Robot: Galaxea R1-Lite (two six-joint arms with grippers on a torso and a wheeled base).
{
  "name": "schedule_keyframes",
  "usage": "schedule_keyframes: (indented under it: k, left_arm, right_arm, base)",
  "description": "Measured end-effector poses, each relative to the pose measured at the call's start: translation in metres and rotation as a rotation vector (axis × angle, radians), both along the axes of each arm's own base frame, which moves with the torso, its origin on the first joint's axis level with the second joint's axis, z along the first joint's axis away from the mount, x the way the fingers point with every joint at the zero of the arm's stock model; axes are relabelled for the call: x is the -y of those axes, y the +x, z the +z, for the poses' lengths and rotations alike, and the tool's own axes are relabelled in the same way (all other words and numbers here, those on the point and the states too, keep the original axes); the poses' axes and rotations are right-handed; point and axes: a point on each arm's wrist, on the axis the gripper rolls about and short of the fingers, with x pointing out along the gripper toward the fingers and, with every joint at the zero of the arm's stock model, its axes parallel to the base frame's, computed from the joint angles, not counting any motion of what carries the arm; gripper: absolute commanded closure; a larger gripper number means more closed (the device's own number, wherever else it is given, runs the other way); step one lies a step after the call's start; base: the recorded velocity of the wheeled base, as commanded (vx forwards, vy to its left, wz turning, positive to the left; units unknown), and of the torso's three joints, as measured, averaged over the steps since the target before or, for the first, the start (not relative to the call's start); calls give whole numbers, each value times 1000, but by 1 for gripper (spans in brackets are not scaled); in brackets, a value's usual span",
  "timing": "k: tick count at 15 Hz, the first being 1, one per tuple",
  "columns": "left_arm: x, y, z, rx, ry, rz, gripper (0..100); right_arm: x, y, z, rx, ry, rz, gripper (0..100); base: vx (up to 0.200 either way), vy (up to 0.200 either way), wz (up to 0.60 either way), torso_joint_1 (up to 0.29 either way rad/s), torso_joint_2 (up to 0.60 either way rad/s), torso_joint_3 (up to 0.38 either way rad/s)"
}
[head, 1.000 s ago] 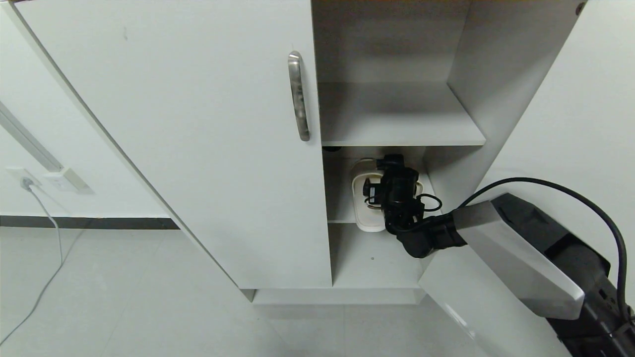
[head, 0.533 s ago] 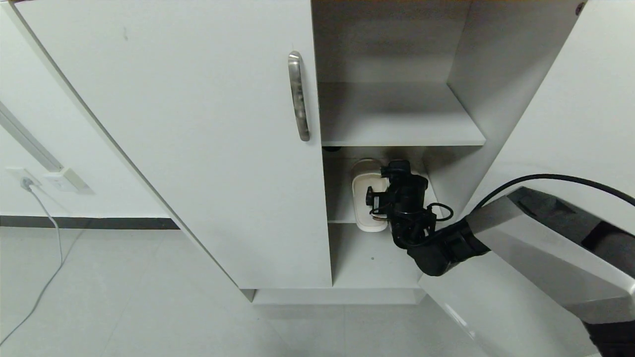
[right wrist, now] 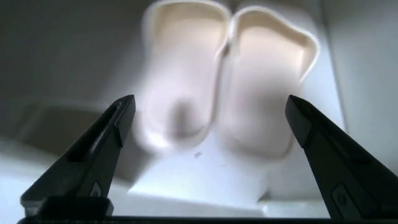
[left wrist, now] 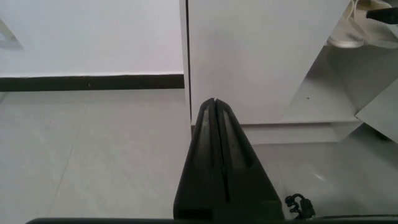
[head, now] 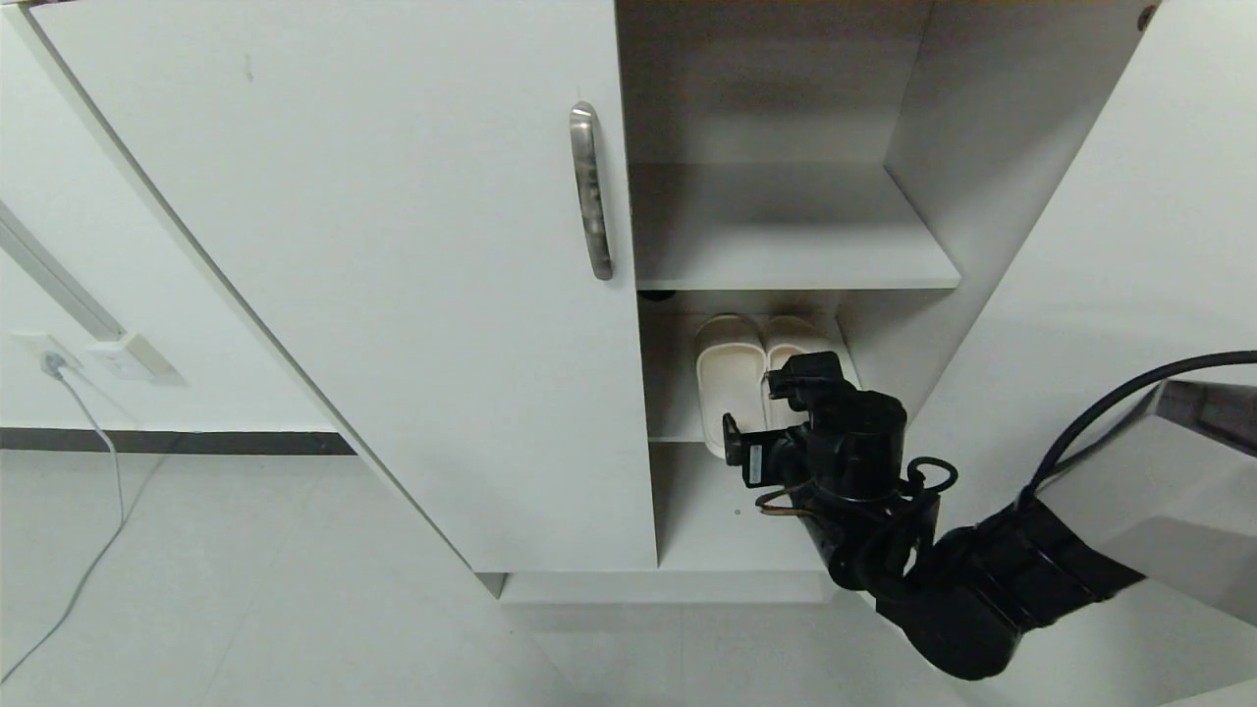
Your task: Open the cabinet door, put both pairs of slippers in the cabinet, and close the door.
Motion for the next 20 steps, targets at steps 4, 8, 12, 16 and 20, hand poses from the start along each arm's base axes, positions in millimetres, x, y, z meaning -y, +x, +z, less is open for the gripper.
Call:
schedule_keyframes:
  k: [4,8,12,16,20]
  left_arm:
    - [0,0,0,0,-3,1,100]
    - [0,0,0,0,-5,1,100]
    - [0,0,0,0,-5,1,100]
    - [0,0,0,0,-4,9,100]
    - [0,0,0,-1,-12,10,100]
  right_arm:
    - [-3,-22,6,-5,27,45,0]
    - [-3,-24,7,-5,27,48,0]
    - [-3,-25,4,-13,20,48,0]
    - [-2,-25,3,-12,22,48,0]
    - [-3,-27,4,1,32,52,0]
  base:
    - [0,0,0,0,0,0]
    - [-100,0,0,2,0,2]
    - [-200,0,0,-4,5,2]
    - [0,0,0,0,0,0]
    - [0,0,0,0,0,0]
